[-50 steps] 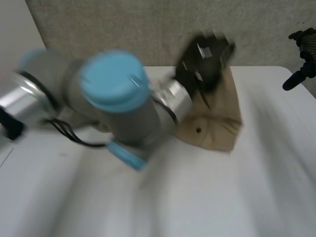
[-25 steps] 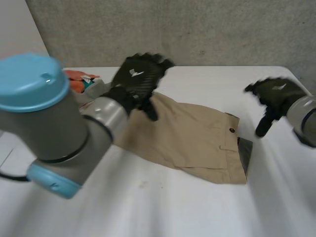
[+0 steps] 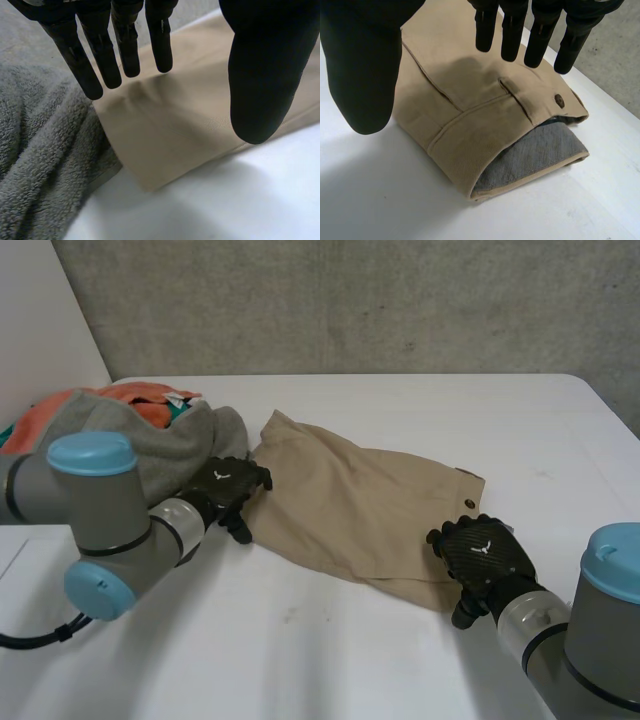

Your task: Fold the laundry.

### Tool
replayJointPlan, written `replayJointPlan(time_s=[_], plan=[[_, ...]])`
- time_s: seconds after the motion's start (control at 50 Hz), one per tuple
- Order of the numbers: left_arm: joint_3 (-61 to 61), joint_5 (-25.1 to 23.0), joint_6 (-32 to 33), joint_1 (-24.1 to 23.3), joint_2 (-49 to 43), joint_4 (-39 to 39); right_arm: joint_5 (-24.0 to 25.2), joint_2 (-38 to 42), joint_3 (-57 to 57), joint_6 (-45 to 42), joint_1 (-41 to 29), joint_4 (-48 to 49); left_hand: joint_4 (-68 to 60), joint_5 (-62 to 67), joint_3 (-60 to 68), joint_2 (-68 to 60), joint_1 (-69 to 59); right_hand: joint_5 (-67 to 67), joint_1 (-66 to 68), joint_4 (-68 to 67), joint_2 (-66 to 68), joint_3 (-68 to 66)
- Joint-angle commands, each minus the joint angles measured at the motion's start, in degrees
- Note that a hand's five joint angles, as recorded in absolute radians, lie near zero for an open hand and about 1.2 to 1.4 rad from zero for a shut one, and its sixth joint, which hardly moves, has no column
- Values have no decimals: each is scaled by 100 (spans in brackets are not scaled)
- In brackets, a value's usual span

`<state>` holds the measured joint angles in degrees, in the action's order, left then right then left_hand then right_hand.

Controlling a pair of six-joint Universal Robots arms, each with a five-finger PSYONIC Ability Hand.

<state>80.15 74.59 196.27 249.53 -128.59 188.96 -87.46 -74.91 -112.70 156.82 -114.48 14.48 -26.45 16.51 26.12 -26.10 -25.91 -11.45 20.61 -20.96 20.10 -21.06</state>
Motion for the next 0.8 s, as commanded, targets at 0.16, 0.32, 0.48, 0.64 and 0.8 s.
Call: replayJointPlan(time_s=[0.16,0.32,0.48,0.64,0.8], plan=[[-597,73,1168,-176,-650,194,-358,495,222,-459,110,502,-5355,5349,5388,-5390,-5409,-5855,5939,-5904,5990,-5894],[-9,617,1089,-572,921,106,-509,-233,705,-1022,137,-103,-5355,5349,5388,-5390,-5409,-5855,5939,-5904,5990,-5894],[387,706,282,-879,3258,-314,-482,-1384,2512,-1462,523,-2341,-5355,5349,5388,-5390,-5409,-5855,5939,-5904,5990,-5894],[-96,750,43,-932,3341,-1309,-377,-1430,3764,-1541,576,-3803,-5355,5349,5388,-5390,-5409,-5855,5939,-5904,5990,-5894],[-710,881,87,-950,1787,-1327,-219,-253,3913,-1857,611,-3980,-5355,5349,5388,-5390,-5409,-5855,5939,-5904,5990,-5894]])
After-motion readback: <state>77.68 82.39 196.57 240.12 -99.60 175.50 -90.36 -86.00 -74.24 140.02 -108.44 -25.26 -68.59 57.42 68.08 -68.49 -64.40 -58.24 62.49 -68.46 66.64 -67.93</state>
